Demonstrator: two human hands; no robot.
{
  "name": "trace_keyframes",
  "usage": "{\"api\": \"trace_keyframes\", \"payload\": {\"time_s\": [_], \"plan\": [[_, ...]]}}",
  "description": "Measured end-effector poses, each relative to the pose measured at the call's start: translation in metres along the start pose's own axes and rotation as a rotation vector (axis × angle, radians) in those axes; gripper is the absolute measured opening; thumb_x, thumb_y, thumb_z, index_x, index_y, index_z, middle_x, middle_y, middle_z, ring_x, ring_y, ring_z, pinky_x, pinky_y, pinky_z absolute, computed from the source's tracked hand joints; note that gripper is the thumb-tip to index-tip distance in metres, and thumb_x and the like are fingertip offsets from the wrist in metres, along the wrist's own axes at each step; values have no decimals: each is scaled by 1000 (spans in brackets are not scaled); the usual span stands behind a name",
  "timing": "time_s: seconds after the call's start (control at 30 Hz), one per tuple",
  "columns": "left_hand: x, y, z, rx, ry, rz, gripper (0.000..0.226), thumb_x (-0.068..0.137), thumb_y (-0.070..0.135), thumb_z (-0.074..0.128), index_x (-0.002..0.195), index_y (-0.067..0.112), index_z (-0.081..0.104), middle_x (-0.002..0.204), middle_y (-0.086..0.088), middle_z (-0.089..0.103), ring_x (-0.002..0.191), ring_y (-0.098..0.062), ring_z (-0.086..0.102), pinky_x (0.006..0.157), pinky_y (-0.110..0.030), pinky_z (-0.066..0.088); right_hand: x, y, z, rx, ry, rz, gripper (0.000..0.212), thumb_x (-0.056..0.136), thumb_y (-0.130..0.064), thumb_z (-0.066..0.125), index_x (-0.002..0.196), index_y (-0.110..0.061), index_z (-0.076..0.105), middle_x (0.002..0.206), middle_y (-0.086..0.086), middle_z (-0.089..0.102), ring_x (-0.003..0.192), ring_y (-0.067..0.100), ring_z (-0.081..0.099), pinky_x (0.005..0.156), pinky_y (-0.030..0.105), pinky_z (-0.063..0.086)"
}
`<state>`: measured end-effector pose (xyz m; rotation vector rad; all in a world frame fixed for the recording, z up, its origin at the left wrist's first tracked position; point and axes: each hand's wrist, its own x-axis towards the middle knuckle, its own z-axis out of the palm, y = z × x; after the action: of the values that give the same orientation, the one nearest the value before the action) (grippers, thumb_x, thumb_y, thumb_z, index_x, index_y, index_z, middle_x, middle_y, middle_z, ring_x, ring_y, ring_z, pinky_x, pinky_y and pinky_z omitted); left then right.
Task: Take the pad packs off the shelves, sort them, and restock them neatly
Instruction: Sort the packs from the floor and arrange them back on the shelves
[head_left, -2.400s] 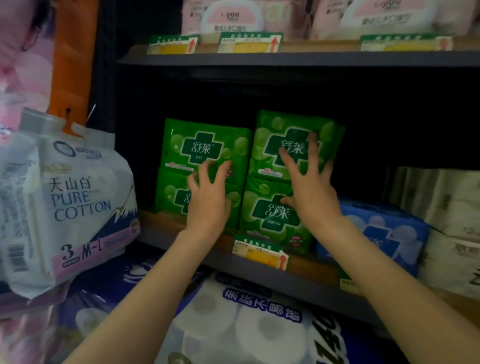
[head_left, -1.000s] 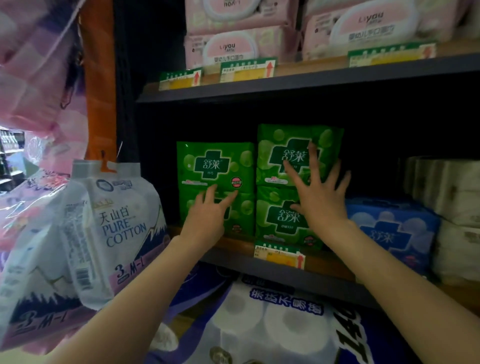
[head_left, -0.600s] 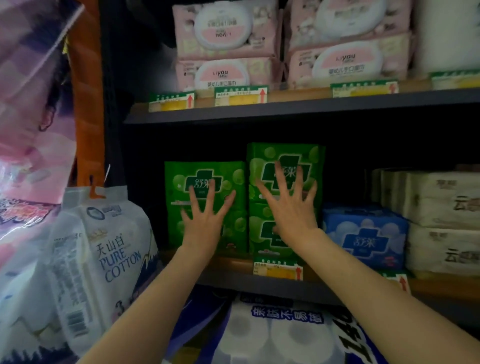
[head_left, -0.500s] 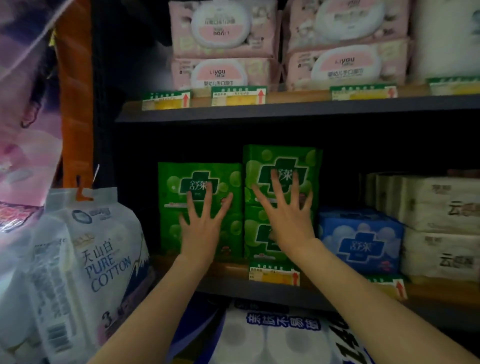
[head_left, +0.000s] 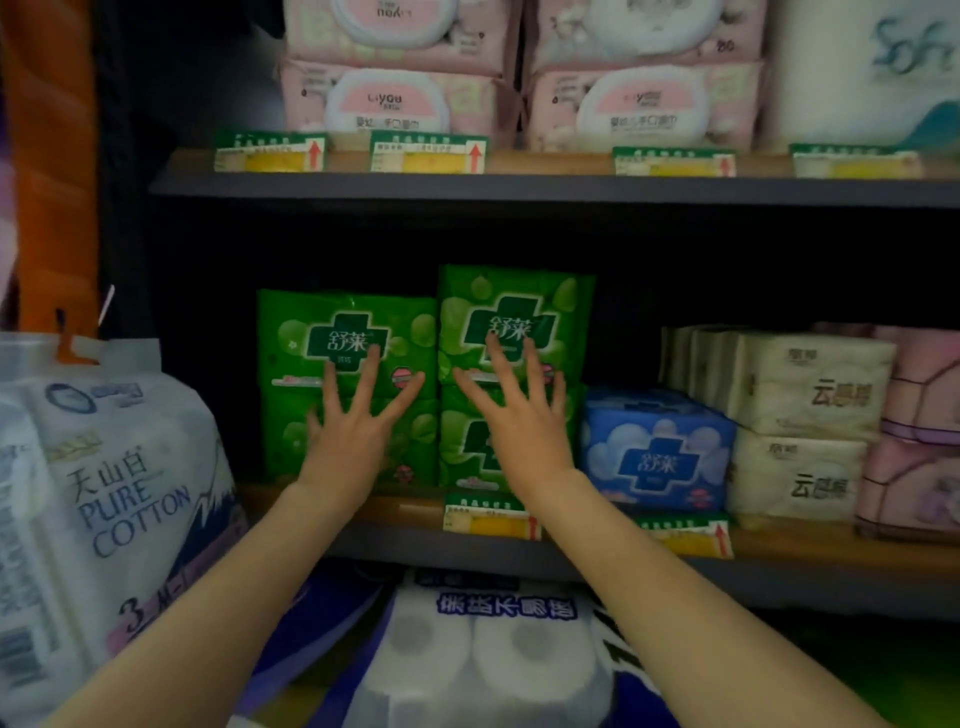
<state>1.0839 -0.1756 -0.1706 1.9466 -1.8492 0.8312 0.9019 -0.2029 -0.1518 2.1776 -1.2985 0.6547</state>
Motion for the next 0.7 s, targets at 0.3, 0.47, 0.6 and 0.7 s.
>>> {"api": "trace_keyframes", "payload": {"time_s": [0.3, 0.47, 0.6, 0.7], "plan": [[3, 61, -43, -42, 411, 233, 107, 53, 5, 85, 143, 29, 32, 146, -19, 37, 121, -54, 43, 80, -62, 47, -41, 118, -63, 173, -114, 234, 72, 89, -9, 60, 149, -14, 20, 155, 14, 17, 141, 28, 21, 113, 32, 19], [10, 99, -35, -37, 212, 154, 113, 73, 11, 76, 141, 41, -8, 157, -14, 7, 134, -50, 24, 88, -58, 46, -55, 145, -47, 85, -488, 166, 69, 93, -7, 51, 150, -20, 15, 152, 11, 29, 134, 28, 36, 107, 35, 33], [16, 102, -30, 42, 32, 75, 102, 92, 24, 56, 124, 43, -38, 141, -7, -43, 138, -49, -14, 105, -60, 29, -54, 150, -39, 35, -373, 118, 72, 88, 6, 46, 149, -24, 21, 145, 12, 38, 127, 30, 43, 99, 37, 40], [18, 110, -25, 28, -3, 48, 104, 91, 31, 58, 124, 44, -40, 137, -8, -45, 138, -51, -11, 101, -55, 38, -50, 159, -36, 58, -373, 87, 70, 89, 7, 44, 148, -25, 25, 142, 11, 42, 125, 29, 45, 97, 37, 42]]}}
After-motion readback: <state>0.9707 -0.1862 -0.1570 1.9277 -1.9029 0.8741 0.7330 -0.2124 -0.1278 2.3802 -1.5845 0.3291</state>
